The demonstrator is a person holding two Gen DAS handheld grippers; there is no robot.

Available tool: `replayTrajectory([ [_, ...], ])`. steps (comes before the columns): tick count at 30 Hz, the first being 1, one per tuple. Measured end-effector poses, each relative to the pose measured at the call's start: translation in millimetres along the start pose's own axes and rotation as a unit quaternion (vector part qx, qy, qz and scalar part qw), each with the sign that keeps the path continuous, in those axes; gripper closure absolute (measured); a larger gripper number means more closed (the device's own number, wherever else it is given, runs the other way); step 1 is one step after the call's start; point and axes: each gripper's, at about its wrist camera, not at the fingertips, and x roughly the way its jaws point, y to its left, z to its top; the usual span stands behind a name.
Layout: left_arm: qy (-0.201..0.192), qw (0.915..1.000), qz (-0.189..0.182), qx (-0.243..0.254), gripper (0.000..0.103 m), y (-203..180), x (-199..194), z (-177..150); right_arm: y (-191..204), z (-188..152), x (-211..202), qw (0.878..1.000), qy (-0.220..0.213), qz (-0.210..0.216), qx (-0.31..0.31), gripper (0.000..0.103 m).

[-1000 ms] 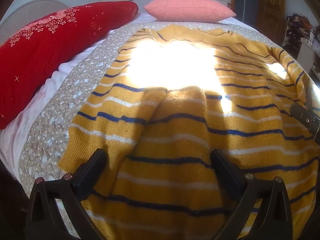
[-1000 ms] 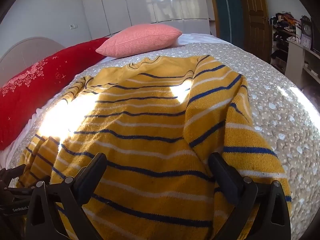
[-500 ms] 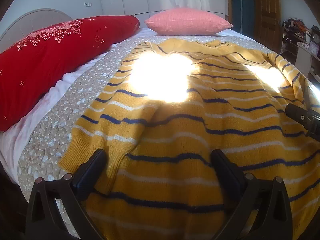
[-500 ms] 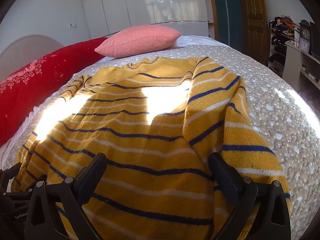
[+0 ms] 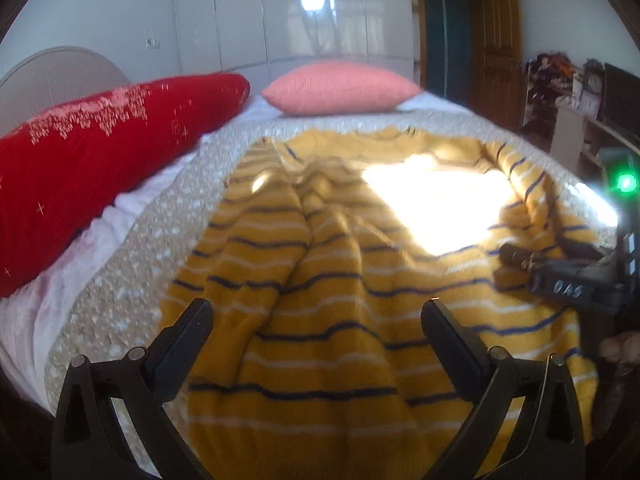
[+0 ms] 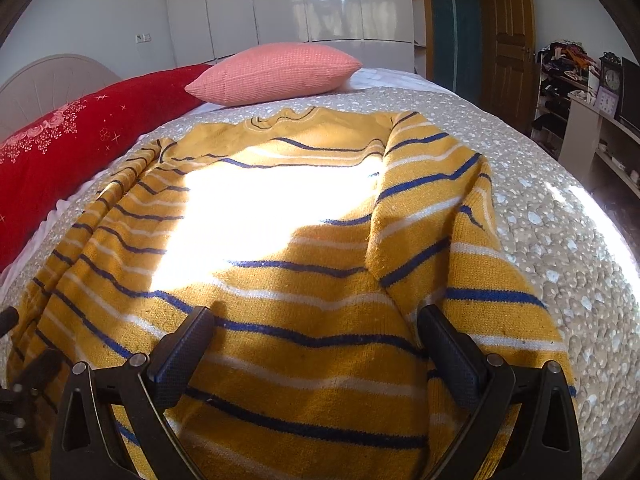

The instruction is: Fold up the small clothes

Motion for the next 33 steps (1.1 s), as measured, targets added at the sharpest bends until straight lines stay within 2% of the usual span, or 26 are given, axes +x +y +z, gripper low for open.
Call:
replayTrajectory([
  [3,-0.050,0.9985,-0.017,0.011,0.000,6,-9,30,-5,2,1,1.000,0.009,0.017,0.010,0.000],
  [6,-0.058,0.9982,-0.001,0.014,0.000,13,11,61,-6,9,5,0.999,0.046,0.022,0.004,0.000],
  [8,-0.053,0.9985,0.007,-0.001,0.000,22,31,72,-3,11,7,0.998,0.061,0.018,-0.008,0.000],
  [10,-0.033,0.9988,-0.002,-0.035,0.000,36,48,69,-2,11,7,0.998,0.065,0.011,-0.013,0.000],
  [14,0.002,0.9914,-0.063,-0.114,0.000,66,68,37,4,12,7,0.997,0.071,-0.016,-0.013,0.001],
  [16,0.016,0.9889,-0.091,-0.116,0.000,71,71,37,7,19,-4,0.997,0.071,-0.024,-0.014,0.016],
  [17,0.008,0.9888,-0.093,-0.116,0.000,73,68,37,5,24,-17,0.998,0.059,-0.007,-0.008,0.035],
  [18,-0.001,0.9894,-0.085,-0.118,0.000,74,64,38,-1,30,-33,0.999,0.044,0.010,0.004,0.041],
  [19,-0.006,0.9897,-0.079,-0.119,0.000,75,62,38,-10,34,-50,0.999,0.025,0.008,0.017,0.041],
  [21,-0.001,0.9887,-0.087,-0.122,0.000,77,62,39,-31,41,-77,0.999,0.001,-0.032,0.033,0.039],
  [25,-0.006,0.9859,-0.106,-0.129,0.000,83,51,42,-68,38,-92,0.994,0.015,-0.105,0.031,0.035],
  [29,-0.030,0.9852,-0.093,-0.141,0.000,98,35,42,-73,26,-82,0.996,0.030,-0.081,0.037,0.035],
  [31,-0.031,0.9852,-0.079,-0.149,0.000,107,33,40,-70,19,-70,0.995,0.052,-0.066,0.044,0.034],
  [33,-0.024,0.9837,-0.067,-0.165,0.000,120,34,36,-63,9,-58,0.995,0.066,-0.074,0.031,0.034],
])
